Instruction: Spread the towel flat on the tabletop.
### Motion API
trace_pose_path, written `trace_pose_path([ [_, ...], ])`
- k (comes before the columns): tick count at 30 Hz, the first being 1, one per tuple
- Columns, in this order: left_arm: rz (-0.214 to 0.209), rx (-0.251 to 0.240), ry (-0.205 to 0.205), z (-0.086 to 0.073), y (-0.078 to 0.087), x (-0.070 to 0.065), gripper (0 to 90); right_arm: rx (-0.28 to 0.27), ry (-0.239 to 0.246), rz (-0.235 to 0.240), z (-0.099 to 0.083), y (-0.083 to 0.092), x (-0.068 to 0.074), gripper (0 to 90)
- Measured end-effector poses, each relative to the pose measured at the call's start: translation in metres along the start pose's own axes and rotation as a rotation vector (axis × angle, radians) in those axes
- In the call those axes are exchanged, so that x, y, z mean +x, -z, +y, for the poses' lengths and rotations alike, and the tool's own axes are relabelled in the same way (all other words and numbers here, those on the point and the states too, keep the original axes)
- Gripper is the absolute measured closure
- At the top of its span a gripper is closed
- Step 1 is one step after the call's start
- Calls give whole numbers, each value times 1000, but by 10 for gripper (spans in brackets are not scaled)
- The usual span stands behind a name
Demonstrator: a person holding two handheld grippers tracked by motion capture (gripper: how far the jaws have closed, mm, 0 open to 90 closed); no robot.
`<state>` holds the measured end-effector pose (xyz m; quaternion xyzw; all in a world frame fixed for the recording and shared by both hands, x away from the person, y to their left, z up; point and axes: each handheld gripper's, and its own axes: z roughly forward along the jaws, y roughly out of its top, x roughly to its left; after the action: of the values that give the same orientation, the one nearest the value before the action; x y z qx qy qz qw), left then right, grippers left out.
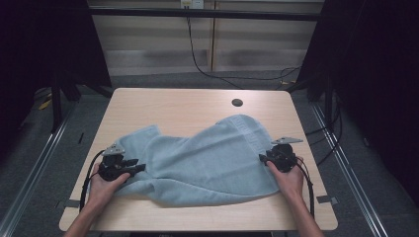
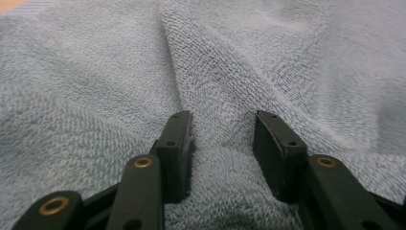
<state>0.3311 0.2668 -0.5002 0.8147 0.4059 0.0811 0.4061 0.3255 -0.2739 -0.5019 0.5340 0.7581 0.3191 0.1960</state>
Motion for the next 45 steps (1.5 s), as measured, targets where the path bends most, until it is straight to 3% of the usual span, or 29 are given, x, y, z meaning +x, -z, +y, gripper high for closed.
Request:
trace_pose_path([
  [2, 2, 7, -16, 1, 1, -3, 553, -12, 2, -14, 4, -6, 0, 608],
  [5, -32, -3, -17, 3, 3, -7, 526, -7, 0, -23, 10, -12, -2, 605],
  [12, -57, -64, -25, 24, -2, -7, 510, -20, 8, -26, 36, -40, -1, 573],
  [14, -47, -46, -27, 30, -9, -3, 519, -11, 8, -14, 40, -41, 2, 460],
  [15, -42, -52, -25, 32, -12, -1, 527, -12, 7, -6, 41, -41, 4, 467],
  [16, -40, -66, -4, 33, -16, 1, 535, -15, 11, 2, 41, -39, 7, 470],
  [19, -13, -26, -8, 34, -25, 7, 556, -19, 62, 36, 40, -30, 24, 472],
  [20, 40, 13, -27, 31, -32, 10, 570, -30, 60, 58, 39, -24, 30, 474],
  [21, 35, 6, 0, 30, -31, 12, 569, -42, 60, 91, 37, -19, 35, 483],
  [22, 35, 6, 0, 30, -31, 12, 574, -42, 60, 91, 37, -19, 35, 483],
  [24, 77, 13, 23, 26, -26, 17, 576, -45, 92, 140, 27, -6, 53, 486],
  [28, 73, -4, 52, 19, -18, 22, 576, -34, 101, 211, 9, 9, 74, 497],
  [32, 78, -22, 65, 11, -9, 29, 574, 25, 146, 225, -7, 16, 88, 508],
  [35, 75, -37, 94, 8, -7, 30, 571, 39, 144, 198, -14, 15, 86, 555],
  [37, 76, -36, 92, 8, -7, 30, 567, 43, 143, 179, -12, 14, 83, 557],
  [38, 76, -31, 88, 8, -6, 30, 562, 43, 160, 138, -8, 9, 76, 556],
  [42, 57, -30, 99, 7, -5, 27, 548, 27, 114, 104, 4, -5, 57, 557],
  [45, 36, -28, 108, 6, -4, 26, 540, 27, 109, 89, 13, -13, 47, 556],
])
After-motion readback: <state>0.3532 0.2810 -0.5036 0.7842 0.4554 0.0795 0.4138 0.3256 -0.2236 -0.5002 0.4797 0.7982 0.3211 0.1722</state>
